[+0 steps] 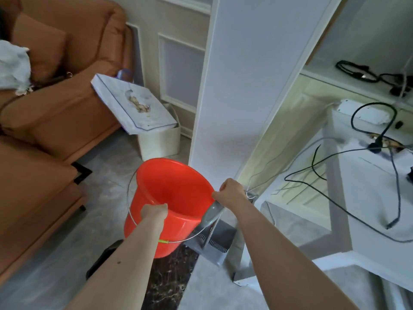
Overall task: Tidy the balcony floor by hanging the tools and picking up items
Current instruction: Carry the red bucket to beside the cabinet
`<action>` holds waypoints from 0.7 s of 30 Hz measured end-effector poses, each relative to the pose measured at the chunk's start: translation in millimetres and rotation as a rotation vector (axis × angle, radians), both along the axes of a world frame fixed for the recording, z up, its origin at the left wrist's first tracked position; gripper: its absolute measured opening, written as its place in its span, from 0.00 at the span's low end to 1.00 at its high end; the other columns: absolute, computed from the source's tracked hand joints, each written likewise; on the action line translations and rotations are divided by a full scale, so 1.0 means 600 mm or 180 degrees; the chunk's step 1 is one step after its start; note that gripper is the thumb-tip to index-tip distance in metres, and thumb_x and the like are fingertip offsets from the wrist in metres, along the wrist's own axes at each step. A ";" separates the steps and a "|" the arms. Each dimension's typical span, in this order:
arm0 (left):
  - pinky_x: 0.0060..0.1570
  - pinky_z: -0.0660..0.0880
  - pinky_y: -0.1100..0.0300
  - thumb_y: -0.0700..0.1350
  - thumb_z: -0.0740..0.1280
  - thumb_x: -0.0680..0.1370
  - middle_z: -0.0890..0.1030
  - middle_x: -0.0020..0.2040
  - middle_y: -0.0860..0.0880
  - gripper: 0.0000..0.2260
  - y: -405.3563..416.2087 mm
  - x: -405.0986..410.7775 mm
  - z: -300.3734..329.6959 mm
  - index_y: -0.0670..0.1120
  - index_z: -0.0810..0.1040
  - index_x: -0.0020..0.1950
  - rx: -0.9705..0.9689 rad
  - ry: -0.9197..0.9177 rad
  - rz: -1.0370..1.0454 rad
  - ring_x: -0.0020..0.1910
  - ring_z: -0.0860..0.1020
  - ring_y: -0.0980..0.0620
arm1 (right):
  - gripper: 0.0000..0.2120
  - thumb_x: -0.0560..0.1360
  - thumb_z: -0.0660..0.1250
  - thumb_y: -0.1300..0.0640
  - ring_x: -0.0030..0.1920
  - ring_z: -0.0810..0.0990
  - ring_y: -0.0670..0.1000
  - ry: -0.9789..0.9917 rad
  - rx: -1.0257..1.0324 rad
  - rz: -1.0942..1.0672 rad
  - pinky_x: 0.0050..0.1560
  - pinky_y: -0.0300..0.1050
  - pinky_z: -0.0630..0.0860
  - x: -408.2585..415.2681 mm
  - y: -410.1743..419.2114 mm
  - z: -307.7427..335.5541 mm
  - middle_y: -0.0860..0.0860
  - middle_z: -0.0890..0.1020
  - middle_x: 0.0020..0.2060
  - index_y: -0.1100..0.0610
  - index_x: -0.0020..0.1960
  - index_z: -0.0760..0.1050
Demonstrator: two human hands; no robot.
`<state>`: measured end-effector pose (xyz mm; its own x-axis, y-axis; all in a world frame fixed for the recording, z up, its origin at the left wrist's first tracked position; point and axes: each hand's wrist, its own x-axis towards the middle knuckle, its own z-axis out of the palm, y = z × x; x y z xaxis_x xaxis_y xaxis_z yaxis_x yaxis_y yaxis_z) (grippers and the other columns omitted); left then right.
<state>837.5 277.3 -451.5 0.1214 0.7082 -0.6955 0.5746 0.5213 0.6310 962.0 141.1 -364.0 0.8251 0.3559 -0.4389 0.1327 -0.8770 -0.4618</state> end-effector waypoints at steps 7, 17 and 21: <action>0.58 0.77 0.43 0.39 0.71 0.74 0.77 0.58 0.35 0.22 0.061 0.107 -0.059 0.31 0.72 0.64 -0.0187 -0.0106 0.0023 0.56 0.78 0.38 | 0.06 0.70 0.63 0.63 0.29 0.67 0.49 0.0180 -0.0250 -0.0171 0.30 0.40 0.64 0.111 0.032 -0.052 0.51 0.68 0.30 0.58 0.38 0.66; 0.63 0.74 0.44 0.41 0.70 0.75 0.72 0.65 0.37 0.24 0.090 0.203 -0.182 0.35 0.67 0.68 -0.0390 -0.0034 0.0210 0.61 0.75 0.35 | 0.18 0.74 0.63 0.63 0.51 0.78 0.55 0.0153 -0.0509 -0.0313 0.43 0.45 0.72 0.202 0.075 -0.160 0.54 0.77 0.56 0.57 0.63 0.67; 0.64 0.73 0.42 0.39 0.70 0.74 0.71 0.66 0.36 0.25 0.096 0.219 -0.221 0.35 0.66 0.69 -0.0440 0.0039 0.0207 0.63 0.73 0.34 | 0.18 0.74 0.62 0.66 0.56 0.80 0.56 0.0218 -0.0561 -0.0538 0.46 0.46 0.72 0.217 0.083 -0.193 0.54 0.77 0.57 0.58 0.63 0.64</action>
<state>968.6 334.7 -584.2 0.0692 0.6115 -0.7882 0.5441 0.6391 0.5436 1092.5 191.1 -479.7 0.8326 0.1285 -0.5388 -0.0489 -0.9519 -0.3025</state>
